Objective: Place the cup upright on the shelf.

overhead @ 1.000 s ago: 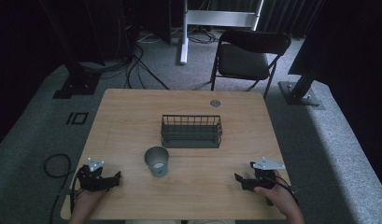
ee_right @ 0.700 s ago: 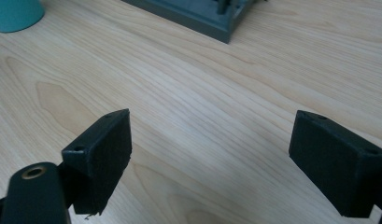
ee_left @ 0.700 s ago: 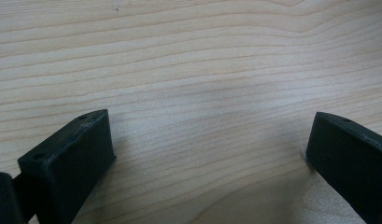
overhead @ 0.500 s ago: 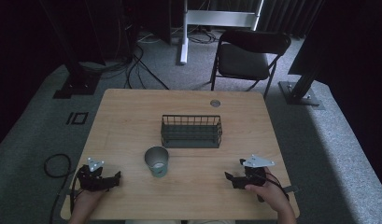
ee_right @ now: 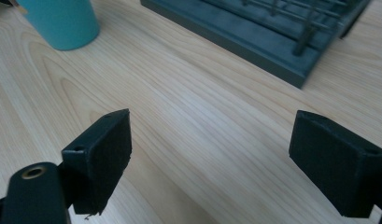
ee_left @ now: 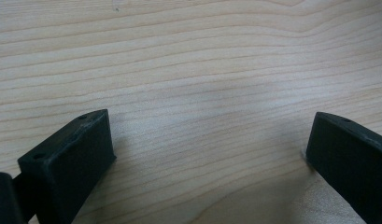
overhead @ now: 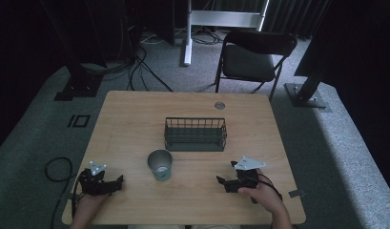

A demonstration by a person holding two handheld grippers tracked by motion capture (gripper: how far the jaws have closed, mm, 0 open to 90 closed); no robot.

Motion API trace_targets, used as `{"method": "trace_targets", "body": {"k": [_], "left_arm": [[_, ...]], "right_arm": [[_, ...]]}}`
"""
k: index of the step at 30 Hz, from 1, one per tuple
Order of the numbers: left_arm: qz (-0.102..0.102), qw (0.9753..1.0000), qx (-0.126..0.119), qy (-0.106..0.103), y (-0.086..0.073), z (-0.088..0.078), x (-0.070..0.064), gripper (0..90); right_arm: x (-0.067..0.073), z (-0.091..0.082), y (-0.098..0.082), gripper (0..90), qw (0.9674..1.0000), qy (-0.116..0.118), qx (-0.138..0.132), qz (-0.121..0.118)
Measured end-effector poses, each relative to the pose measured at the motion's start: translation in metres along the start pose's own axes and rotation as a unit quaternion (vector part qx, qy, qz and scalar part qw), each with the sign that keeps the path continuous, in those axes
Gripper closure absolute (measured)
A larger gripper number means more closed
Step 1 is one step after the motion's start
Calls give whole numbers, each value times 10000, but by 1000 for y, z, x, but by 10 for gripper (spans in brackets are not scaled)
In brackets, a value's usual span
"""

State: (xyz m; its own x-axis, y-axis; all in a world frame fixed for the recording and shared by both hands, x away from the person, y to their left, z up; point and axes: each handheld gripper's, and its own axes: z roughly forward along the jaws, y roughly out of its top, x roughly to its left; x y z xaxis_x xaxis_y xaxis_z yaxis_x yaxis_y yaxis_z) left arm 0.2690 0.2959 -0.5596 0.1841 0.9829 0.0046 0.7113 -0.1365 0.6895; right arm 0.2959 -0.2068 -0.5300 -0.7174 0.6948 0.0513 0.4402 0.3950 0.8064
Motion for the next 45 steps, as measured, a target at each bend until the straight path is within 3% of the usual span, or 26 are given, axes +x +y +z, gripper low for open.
{"method": "trace_targets", "body": {"k": [20, 45], "left_arm": [[2, 10000, 1, 0, 0, 0, 0, 14], [0, 10000, 0, 0, 0, 0, 0, 14]], "right_arm": [[37, 34, 28, 128, 9972, 601, -84, -441], [74, 68, 56, 128, 9912, 1006, -172, -847]]}}
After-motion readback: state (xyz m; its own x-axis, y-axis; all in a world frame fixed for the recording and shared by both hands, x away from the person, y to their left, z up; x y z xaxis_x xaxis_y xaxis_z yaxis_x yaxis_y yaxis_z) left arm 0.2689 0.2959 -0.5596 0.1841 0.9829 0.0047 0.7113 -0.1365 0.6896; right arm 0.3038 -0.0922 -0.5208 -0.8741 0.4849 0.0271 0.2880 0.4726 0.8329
